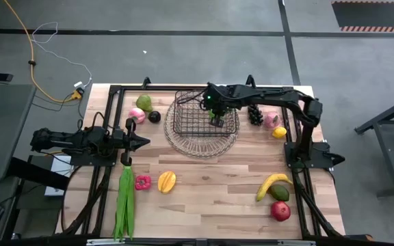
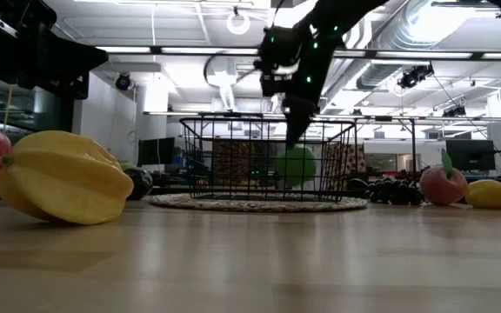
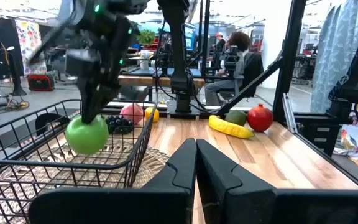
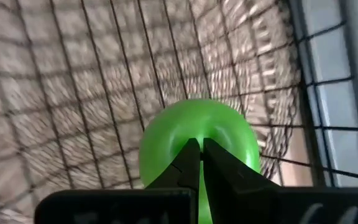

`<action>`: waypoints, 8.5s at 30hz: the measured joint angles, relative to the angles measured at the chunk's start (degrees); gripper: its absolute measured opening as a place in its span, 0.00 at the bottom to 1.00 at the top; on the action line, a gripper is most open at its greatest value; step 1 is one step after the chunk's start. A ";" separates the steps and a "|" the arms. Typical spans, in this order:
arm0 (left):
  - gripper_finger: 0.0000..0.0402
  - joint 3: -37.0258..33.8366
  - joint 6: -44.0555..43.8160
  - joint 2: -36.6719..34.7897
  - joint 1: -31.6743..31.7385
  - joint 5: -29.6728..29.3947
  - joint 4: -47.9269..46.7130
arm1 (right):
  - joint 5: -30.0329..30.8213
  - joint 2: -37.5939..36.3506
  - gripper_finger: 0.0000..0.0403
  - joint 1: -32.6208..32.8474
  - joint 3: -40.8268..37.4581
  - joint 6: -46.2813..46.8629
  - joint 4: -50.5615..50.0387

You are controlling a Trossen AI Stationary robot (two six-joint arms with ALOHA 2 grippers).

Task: Build produce basket
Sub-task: Put the green apple into the wire basket, then put the starfruit into the wire basket

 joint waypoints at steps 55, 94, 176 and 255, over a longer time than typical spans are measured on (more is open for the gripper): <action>0.00 -0.01 -1.06 0.00 -0.03 0.17 2.00 | 3.71 -52.18 0.51 19.95 -50.74 19.79 50.42; 0.28 0.00 -7.41 4.73 -2.73 3.13 15.33 | 4.18 -53.68 0.51 22.12 -68.72 17.06 80.86; 0.53 41.68 -58.87 74.79 -18.37 0.43 -25.56 | 6.12 -53.66 0.51 22.10 -68.63 20.07 78.62; 0.00 50.67 1.31 57.60 -14.59 -18.38 -12.21 | 6.15 -53.62 0.51 22.11 -68.63 19.92 78.13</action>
